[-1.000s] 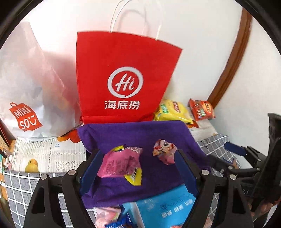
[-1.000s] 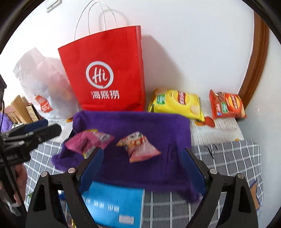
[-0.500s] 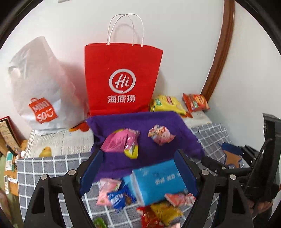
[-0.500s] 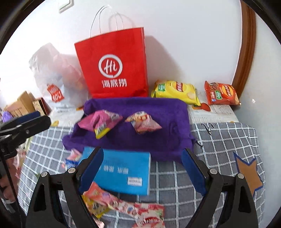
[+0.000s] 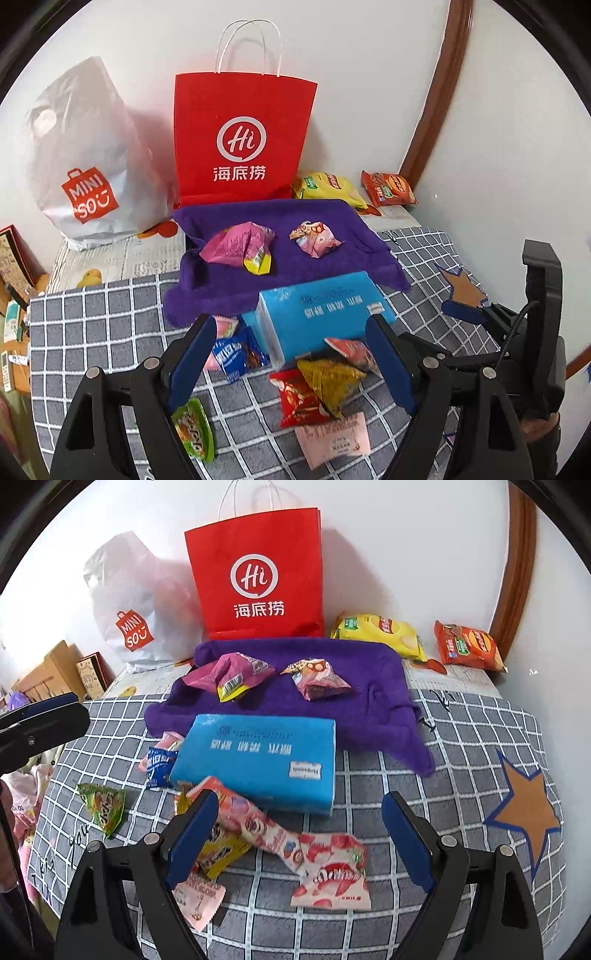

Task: Organize snacks
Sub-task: 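Withdraw both tools from the towel back toward the snack pile, then grasp the white strawberry-print bag with the right tool while the left grasps the pale pink pastry packet, then carry both held packets up and over onto the purple towel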

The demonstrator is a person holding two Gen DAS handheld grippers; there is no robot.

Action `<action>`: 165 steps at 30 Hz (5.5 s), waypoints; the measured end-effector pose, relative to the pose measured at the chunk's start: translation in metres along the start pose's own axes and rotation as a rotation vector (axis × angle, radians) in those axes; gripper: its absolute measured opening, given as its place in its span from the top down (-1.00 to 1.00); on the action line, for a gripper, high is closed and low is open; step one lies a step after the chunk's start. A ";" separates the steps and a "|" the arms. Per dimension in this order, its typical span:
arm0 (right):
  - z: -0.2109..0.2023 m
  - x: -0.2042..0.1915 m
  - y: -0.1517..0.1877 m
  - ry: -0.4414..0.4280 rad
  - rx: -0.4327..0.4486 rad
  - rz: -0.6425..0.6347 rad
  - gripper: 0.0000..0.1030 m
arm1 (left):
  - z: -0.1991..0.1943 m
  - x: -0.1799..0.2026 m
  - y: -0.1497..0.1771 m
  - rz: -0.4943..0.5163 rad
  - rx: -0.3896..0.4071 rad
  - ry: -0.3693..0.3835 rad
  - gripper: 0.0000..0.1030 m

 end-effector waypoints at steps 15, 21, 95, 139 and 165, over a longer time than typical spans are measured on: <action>0.022 -0.001 0.053 0.021 -0.100 0.002 -0.74 | 0.006 -0.019 0.039 -0.066 -0.058 -0.021 -0.58; 0.040 0.000 0.081 0.041 -0.180 -0.024 -0.74 | 0.009 -0.034 0.051 -0.100 -0.083 -0.039 -0.58; 0.011 0.078 0.106 -0.003 -0.097 0.054 -0.05 | 0.046 0.044 0.162 0.040 -0.257 -0.095 0.01; 0.000 0.006 -0.061 -0.029 0.099 -0.025 -0.05 | 0.004 -0.012 0.007 -0.084 -0.033 -0.044 0.01; 0.088 0.012 -0.150 -0.030 0.112 -0.006 -0.05 | 0.088 -0.049 -0.081 -0.114 0.025 -0.076 0.01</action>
Point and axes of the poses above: each gripper's, at about its wrist camera, not at the fingertips, and z roughly the way its jaws point, x to its right, y to its underside, the point moved 9 cm from there along z, roughly the way its jaws point, and after that the axes turned 11 degrees about x, right-handed, at the moved point
